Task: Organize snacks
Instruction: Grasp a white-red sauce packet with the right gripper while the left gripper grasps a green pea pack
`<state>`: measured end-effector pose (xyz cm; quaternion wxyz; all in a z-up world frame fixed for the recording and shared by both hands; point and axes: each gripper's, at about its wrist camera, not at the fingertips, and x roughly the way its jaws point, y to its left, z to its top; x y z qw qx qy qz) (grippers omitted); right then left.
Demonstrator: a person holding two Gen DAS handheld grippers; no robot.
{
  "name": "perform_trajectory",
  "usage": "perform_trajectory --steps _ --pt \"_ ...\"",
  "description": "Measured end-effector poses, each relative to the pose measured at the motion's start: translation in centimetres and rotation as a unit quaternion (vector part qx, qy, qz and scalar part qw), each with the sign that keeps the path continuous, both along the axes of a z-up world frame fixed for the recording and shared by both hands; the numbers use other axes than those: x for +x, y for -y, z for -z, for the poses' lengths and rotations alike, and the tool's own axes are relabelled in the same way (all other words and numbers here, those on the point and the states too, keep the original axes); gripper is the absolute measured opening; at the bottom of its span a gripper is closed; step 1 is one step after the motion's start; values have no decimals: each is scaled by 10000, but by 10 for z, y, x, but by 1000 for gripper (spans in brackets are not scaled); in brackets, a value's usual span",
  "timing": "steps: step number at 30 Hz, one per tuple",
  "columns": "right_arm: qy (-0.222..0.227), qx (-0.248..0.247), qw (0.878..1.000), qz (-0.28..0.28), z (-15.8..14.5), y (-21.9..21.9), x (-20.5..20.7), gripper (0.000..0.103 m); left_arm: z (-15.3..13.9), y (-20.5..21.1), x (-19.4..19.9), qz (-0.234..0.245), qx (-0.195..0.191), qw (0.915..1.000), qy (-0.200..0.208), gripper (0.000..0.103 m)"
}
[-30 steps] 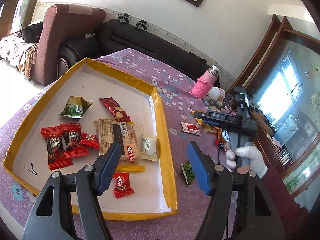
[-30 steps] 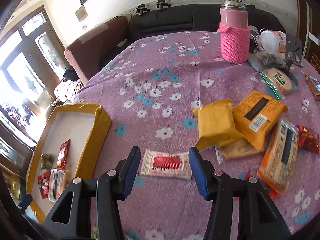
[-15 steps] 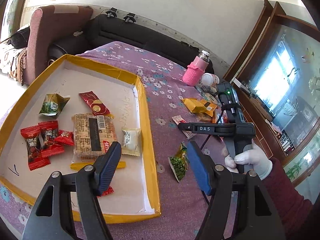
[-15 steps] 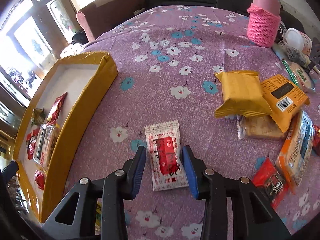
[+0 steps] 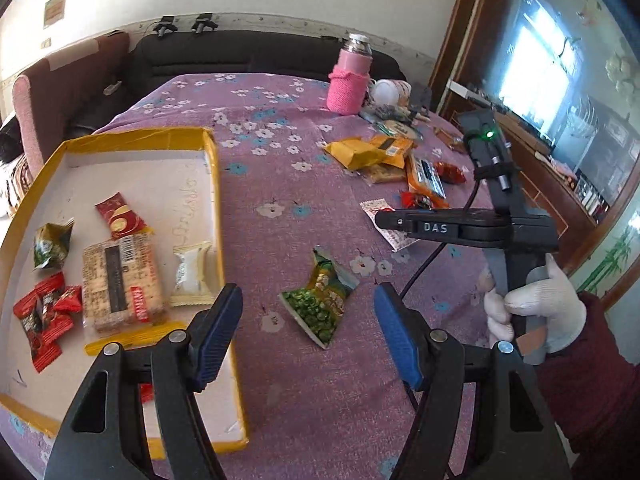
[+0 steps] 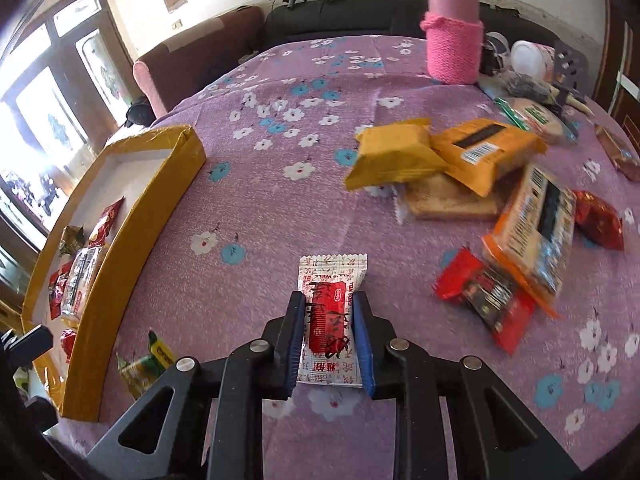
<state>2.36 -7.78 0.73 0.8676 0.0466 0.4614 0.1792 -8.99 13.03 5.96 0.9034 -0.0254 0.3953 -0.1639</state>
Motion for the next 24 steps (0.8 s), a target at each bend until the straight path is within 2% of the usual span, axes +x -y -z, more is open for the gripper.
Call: perform_trajectory --steps 5,11,13,16,17,20,24 --pt "8 378 9992 116 6 27 -6 24 21 34 30 175 570 9978 -288 68" --pt "72 741 9972 25 -2 39 -7 24 40 62 40 350 1297 9900 -428 67" --pt "44 815 9967 -10 -2 39 -9 25 46 65 42 416 1433 9875 -497 60" --pt "-7 870 9962 -45 0 37 -9 24 46 61 43 430 1330 9887 -542 51" --pt "-16 884 9961 -53 1 36 -9 24 46 60 43 412 1300 9892 -543 37" --pt "-6 901 9959 -66 1 34 -10 24 45 58 41 328 1251 9903 -500 36" --pt "7 1073 9942 -3 1 37 -11 24 34 49 32 171 927 9949 -360 35"
